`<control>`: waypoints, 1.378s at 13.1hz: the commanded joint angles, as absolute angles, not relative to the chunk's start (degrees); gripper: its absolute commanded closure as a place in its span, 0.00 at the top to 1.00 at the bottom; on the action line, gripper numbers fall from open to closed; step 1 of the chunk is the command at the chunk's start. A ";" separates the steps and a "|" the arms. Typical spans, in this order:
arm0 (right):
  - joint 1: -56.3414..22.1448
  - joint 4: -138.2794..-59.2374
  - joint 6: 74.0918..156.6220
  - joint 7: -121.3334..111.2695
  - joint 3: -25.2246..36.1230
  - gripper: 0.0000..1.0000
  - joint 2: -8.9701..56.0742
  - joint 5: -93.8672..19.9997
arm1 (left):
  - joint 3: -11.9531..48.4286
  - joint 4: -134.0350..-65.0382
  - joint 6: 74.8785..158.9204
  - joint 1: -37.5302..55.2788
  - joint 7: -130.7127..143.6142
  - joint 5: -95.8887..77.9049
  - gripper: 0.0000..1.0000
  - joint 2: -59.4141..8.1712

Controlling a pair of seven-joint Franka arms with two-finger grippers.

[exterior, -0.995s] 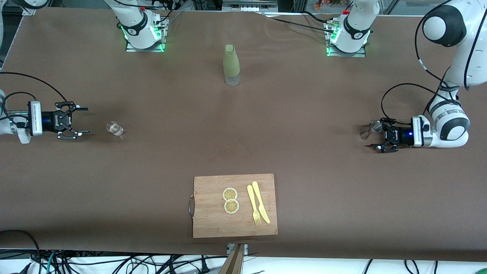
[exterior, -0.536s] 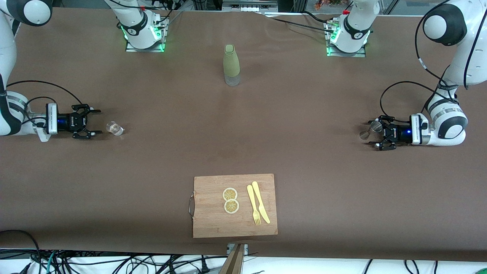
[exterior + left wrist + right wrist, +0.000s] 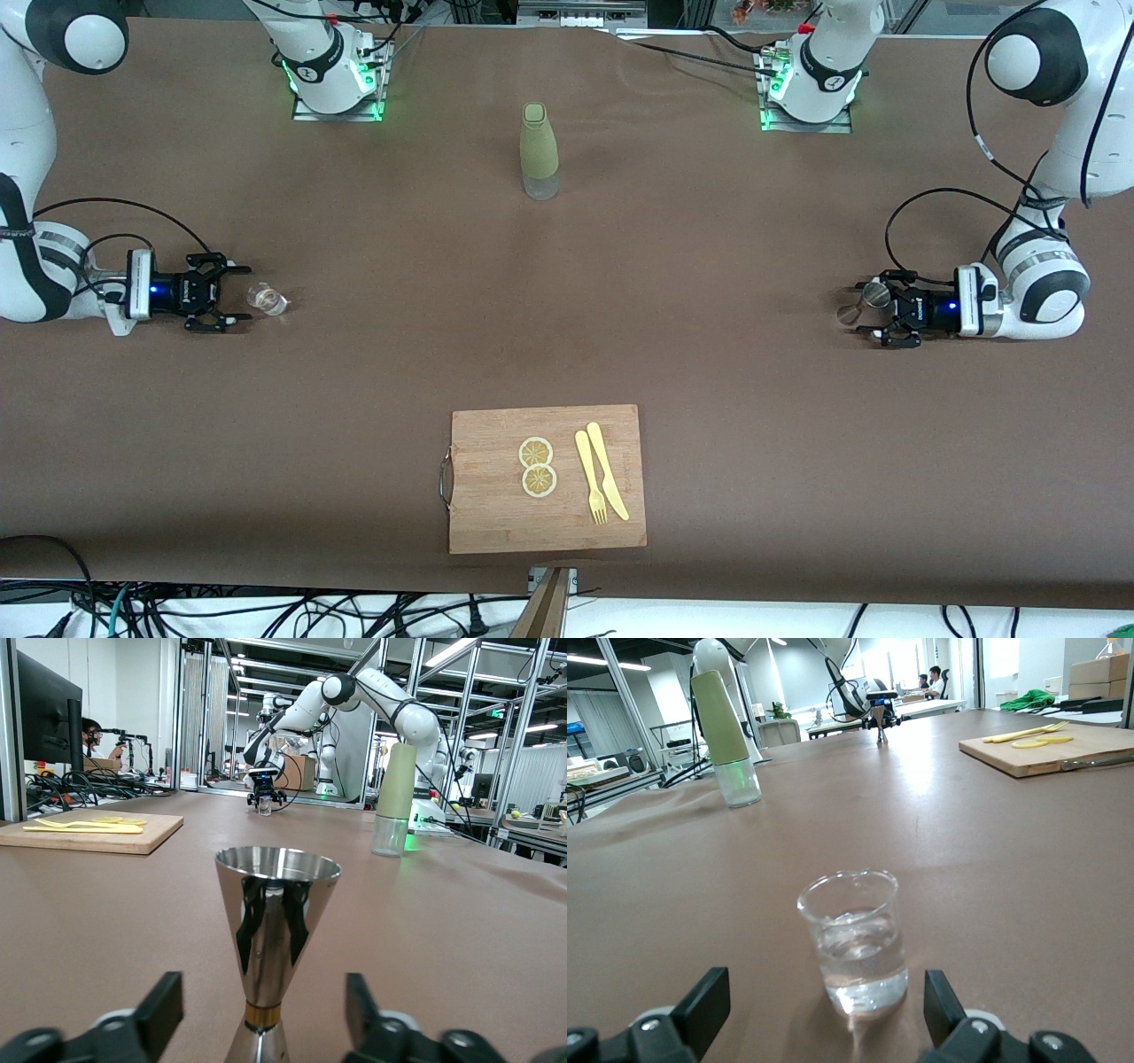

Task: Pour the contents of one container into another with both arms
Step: 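Close the right gripper around the clear glass cup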

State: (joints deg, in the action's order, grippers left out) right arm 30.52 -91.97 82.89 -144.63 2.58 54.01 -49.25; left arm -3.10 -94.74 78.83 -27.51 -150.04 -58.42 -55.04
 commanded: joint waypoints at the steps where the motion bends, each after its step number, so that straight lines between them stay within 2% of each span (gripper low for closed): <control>1: 29.45 -91.14 83.58 -145.19 2.20 0.97 55.19 -51.59 | -3.69 -97.03 79.36 -27.07 -152.49 -59.85 0.17 -53.44; 5: 28.65 -91.93 84.73 -145.90 0.62 0.98 55.11 -52.73 | -3.78 -96.77 79.72 -27.07 -152.67 -59.50 0.00 -53.70; 12: 27.86 -92.37 85.17 -147.48 0.53 0.97 55.63 -53.35 | -3.78 -96.33 80.95 -26.37 -151.79 -58.97 0.00 -53.44; 18: 27.16 -93.51 85.60 -149.41 0.26 0.97 55.99 -55.11 | -2.37 -95.80 81.03 -19.00 -147.31 -64.58 0.00 -53.00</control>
